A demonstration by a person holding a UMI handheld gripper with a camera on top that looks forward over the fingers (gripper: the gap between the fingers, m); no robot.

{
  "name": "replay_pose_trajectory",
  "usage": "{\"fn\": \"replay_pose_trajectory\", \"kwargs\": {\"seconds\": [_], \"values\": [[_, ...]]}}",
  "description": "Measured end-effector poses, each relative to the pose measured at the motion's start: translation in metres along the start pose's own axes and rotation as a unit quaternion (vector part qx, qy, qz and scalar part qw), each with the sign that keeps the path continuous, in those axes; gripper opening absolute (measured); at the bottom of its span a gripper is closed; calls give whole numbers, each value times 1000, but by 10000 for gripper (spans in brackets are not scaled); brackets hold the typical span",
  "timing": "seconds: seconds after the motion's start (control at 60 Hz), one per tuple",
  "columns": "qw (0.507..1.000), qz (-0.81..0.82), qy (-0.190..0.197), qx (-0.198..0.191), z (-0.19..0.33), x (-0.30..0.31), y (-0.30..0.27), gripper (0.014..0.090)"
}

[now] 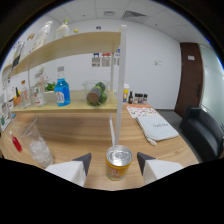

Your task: Make me a cup of Vodka Sunrise.

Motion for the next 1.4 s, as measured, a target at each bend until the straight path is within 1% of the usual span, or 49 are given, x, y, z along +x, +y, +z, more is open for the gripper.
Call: {"fn": "replay_pose_trajectory", "kwargs": {"seconds": [0.1, 0.233, 0.367, 0.483, 0.567, 0.633, 0.8, 0.867, 0.933, 1.067, 1.1, 1.167, 1.25, 1.367, 1.4], "values": [[999, -9, -1, 33, -33, -14, -35, 863], [998, 20, -17, 56, -78, -53, -63, 858], [997, 26, -32, 62, -103, -101, -60, 857], [997, 32, -52, 49, -111, -149, -40, 856], [997, 33, -63, 43, -113, -179, -31, 857], [996, 33, -73, 47, -114, -201, -39, 856], [989, 23, -107, 102, -106, -256, -99, 858], [986, 23, -115, 118, -93, -274, -123, 857], [984, 27, -120, 125, -76, -290, -142, 856], [984, 23, -110, 135, -36, -310, -166, 851], [985, 19, -106, 133, -25, -313, -168, 837], [987, 13, -101, 127, -4, -319, -170, 785], [990, 12, -91, 111, 17, -321, -166, 728], [993, 8, -76, 90, 39, -320, -155, 575], [993, 7, -77, 84, 43, -320, -153, 529]]}}
